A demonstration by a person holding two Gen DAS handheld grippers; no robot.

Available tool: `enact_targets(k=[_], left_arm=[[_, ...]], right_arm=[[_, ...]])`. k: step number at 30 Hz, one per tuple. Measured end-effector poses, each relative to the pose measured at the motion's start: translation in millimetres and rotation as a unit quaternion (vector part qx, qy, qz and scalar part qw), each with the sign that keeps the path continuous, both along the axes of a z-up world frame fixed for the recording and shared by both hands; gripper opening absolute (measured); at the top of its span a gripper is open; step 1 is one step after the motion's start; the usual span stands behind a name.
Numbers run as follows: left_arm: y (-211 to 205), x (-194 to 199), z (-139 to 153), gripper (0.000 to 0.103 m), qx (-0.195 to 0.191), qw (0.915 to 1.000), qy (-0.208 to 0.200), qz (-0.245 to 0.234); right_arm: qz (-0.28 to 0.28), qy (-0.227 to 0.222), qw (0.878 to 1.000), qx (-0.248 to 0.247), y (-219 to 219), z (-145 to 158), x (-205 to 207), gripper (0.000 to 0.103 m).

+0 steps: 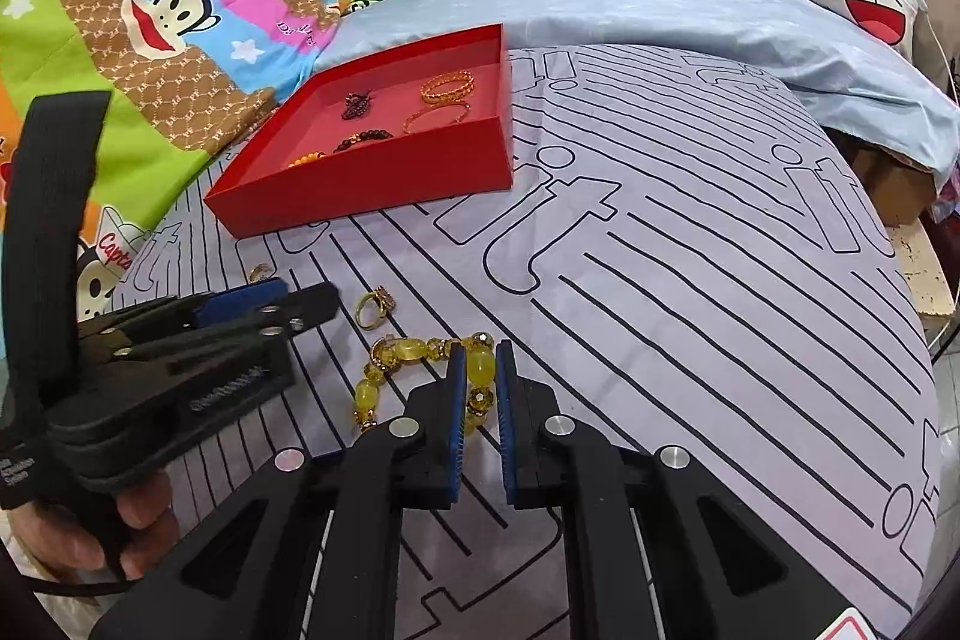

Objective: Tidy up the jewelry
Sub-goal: 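Lift the yellow glass-bead bracelet off the sheet with the right tool, then grasp a gold ring with the left tool while the right tool carries the glass-bead bracelet toward the tray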

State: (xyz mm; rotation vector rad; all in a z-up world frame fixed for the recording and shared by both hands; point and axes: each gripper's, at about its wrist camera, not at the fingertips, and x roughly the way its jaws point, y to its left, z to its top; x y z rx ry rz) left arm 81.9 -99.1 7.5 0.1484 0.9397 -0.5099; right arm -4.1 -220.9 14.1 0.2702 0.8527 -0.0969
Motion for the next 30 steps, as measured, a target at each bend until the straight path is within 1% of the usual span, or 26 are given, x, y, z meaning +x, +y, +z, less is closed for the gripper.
enact_targets(k=[5, 9, 13, 15, 18, 24, 29, 30], left_arm=[[-14.8, 4.8, -11.2, 0.035, 0.006, 0.9998, 0.011, -0.014], [-19.6, 4.7, -12.3, 0.035, 0.009, 0.9997, 0.004, -0.022], [-20.3, 5.2, -12.7, 0.036, 0.007, 0.9997, 0.005, -0.022], [-18.8, 5.9, -12.6, 0.036, 0.0, 0.9997, 0.01, -0.022], [-20.0, 5.0, -12.8, 0.036, 0.003, 0.9998, 0.006, -0.021], [-20.7, 7.7, -11.1, 0.036, -0.015, 0.9996, 0.017, -0.014], [-27.4, 6.4, -12.5, 0.035, -0.004, 0.9999, 0.007, -0.009], [-28.0, 5.8, -12.9, 0.032, -0.002, 0.9999, 0.005, -0.009]], right_arm=[[-0.003, 0.004, 1.0, 0.008, -5.9, -4.7, 1.8, 0.009], [-0.005, 0.007, 1.0, 0.012, -8.9, -7.1, 3.8, 0.009], [-0.006, 0.008, 1.0, 0.015, -10.7, -9.0, 5.1, 0.009], [-0.007, 0.007, 1.0, 0.015, -11.1, -9.1, 5.3, 0.009], [-0.006, 0.009, 1.0, 0.016, -11.1, -10.5, 5.7, 0.009], [-0.007, 0.01, 1.0, 0.017, -12.3, -11.2, 6.8, 0.009], [-0.009, 0.014, 1.0, 0.018, -13.5, -13.7, 8.5, 0.009], [-0.008, 0.014, 1.0, 0.018, -13.3, -13.8, 8.8, 0.009]])
